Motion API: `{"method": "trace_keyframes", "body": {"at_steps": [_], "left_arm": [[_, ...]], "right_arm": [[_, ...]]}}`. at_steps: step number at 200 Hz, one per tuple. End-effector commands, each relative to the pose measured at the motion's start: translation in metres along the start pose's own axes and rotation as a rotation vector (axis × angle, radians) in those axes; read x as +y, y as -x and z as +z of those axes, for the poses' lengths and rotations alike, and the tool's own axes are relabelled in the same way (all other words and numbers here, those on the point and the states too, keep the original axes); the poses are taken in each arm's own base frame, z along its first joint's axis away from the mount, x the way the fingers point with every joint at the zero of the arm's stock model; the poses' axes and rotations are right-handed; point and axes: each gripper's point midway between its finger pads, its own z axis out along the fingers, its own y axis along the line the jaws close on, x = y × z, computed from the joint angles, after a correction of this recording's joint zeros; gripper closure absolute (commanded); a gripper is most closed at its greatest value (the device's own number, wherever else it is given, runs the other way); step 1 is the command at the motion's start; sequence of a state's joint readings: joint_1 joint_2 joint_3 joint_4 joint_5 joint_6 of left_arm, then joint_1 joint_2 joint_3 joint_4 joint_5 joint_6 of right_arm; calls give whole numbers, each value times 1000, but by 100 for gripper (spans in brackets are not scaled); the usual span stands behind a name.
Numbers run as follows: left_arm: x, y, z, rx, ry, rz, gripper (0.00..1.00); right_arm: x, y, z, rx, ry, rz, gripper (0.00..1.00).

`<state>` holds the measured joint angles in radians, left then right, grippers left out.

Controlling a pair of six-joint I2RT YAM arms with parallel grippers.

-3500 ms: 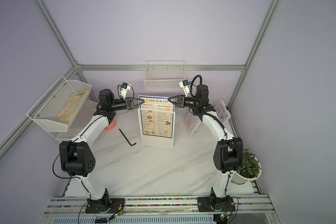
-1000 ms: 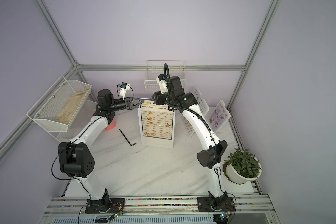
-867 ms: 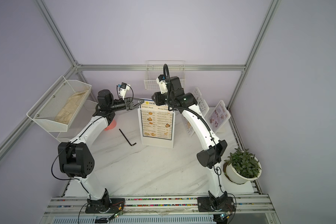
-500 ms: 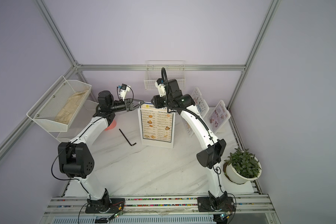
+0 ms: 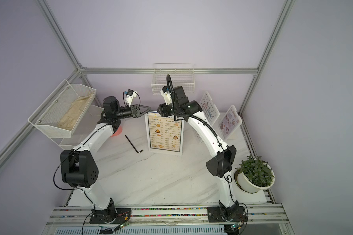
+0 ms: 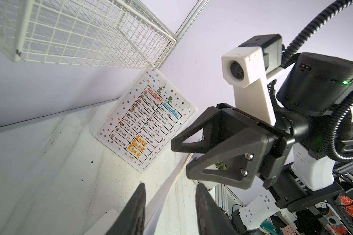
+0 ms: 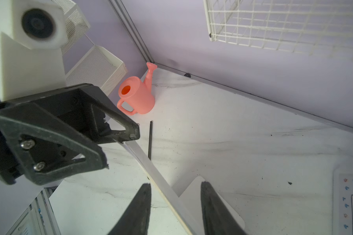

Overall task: Insert the menus into the narrow rack
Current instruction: Insert the menu into the narrow rack.

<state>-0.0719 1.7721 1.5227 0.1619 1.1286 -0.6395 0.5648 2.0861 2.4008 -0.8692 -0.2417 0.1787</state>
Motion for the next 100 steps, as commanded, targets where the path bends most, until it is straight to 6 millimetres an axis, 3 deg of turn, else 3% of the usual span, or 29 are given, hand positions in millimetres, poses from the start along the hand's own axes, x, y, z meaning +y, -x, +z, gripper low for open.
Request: {"method": "trace_keyframes", "body": {"at_steps": [1,81,100], "left_arm": [[-17,5,-10,-12,1,63,59],[-15,4,-11,-7,26,70,55],[-15,5,-11,-11,30,75,50]], "right_arm": [[10,14,-23,-41,-5,-25,56],[-3,-2,-14,11,-57,-28,57],[-3,-5,-12,22,-54,-26,57]]}}
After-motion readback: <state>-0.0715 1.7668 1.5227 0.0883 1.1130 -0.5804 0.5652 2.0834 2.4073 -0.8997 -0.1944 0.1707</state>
